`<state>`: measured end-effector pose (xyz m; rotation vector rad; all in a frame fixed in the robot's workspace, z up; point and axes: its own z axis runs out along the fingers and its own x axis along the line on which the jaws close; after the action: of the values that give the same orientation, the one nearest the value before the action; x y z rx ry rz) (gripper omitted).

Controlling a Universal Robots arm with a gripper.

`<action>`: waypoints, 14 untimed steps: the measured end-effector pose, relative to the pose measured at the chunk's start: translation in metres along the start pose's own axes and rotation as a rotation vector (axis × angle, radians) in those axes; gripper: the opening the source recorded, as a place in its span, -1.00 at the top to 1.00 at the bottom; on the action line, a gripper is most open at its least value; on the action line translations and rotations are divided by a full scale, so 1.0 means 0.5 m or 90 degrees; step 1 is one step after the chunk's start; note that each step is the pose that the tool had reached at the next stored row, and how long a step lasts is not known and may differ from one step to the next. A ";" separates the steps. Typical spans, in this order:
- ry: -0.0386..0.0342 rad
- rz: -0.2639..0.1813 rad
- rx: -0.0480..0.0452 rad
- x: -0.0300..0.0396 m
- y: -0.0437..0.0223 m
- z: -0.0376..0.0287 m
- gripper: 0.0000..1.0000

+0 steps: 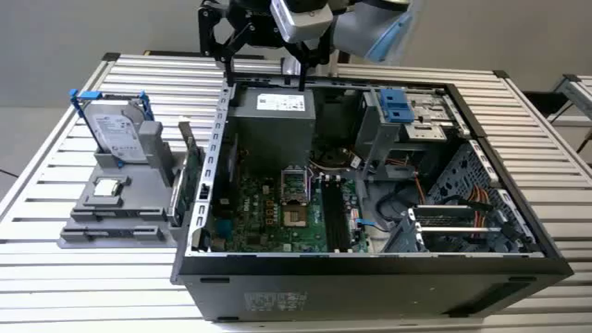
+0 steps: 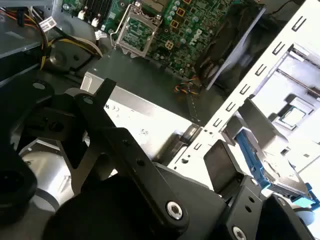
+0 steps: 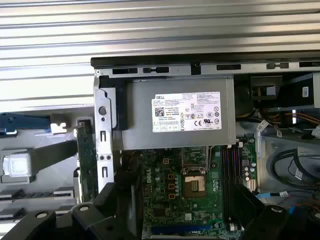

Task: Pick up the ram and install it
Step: 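Reach for the ram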

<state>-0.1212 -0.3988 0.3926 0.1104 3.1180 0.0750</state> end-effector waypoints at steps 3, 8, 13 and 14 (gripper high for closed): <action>0.0000 0.000 0.0000 0.000 0.000 0.000 -1.00; 0.0000 0.000 0.0000 0.000 0.000 0.000 -1.00; 0.0000 0.000 0.0000 0.000 0.000 0.000 -1.00; 0.0000 0.000 0.0000 0.000 0.000 0.000 -1.00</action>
<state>-0.1212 -0.3988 0.3926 0.1104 3.1180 0.0750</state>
